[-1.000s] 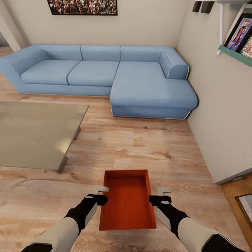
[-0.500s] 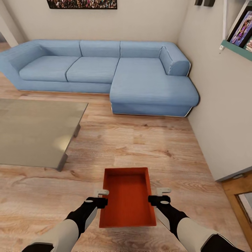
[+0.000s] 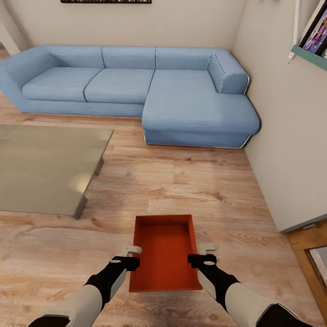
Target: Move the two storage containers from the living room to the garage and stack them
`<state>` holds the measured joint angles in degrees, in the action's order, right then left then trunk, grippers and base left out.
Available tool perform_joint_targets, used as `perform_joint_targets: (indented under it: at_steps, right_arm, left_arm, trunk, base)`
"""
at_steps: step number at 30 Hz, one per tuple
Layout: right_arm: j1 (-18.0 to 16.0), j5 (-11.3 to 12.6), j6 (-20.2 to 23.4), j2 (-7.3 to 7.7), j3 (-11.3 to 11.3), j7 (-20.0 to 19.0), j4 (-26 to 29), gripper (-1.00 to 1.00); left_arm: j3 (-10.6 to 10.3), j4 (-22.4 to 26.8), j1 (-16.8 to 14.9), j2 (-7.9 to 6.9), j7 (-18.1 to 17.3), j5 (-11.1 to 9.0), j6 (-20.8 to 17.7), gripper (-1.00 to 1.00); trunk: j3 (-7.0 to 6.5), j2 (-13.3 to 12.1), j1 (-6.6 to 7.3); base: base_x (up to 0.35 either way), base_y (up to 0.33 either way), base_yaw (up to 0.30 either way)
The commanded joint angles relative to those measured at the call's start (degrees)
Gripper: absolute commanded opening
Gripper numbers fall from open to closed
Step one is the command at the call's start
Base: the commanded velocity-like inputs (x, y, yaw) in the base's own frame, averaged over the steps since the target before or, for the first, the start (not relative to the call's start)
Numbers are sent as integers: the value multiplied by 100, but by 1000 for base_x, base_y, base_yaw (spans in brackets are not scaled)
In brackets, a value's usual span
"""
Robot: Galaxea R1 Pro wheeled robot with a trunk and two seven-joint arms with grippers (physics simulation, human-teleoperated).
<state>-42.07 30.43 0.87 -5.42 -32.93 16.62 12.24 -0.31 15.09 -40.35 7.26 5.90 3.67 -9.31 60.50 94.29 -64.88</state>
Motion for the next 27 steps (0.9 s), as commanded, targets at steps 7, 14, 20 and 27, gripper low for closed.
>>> perform_joint_targets:
  at_steps: [7,14,20,27]
  right_arm:
    - [-3,25,2,-49,-39,34,-19,100]
    - [-3,9,-44,-35,-38,34,-20,100]
    - [-3,7,-68,-17,-38,34,-20,100]
    - [-3,6,-70,-12,-38,34,-20,100]
  left_arm:
    - [-1,12,0,3,17,38,-36,100]
    - [0,12,0,-4,17,38,-36,100]
    - [-3,12,0,-5,17,38,-36,100]
    - [-4,12,0,-5,17,39,-36,100]
  trunk:
    - [69,2,0]
    - [111,2,0]
    - [116,2,0]
    - [169,2,0]
  base:
    - [0,0,0]
    - [0,0,0]
    - [0,0,0]
    - [0,0,0]
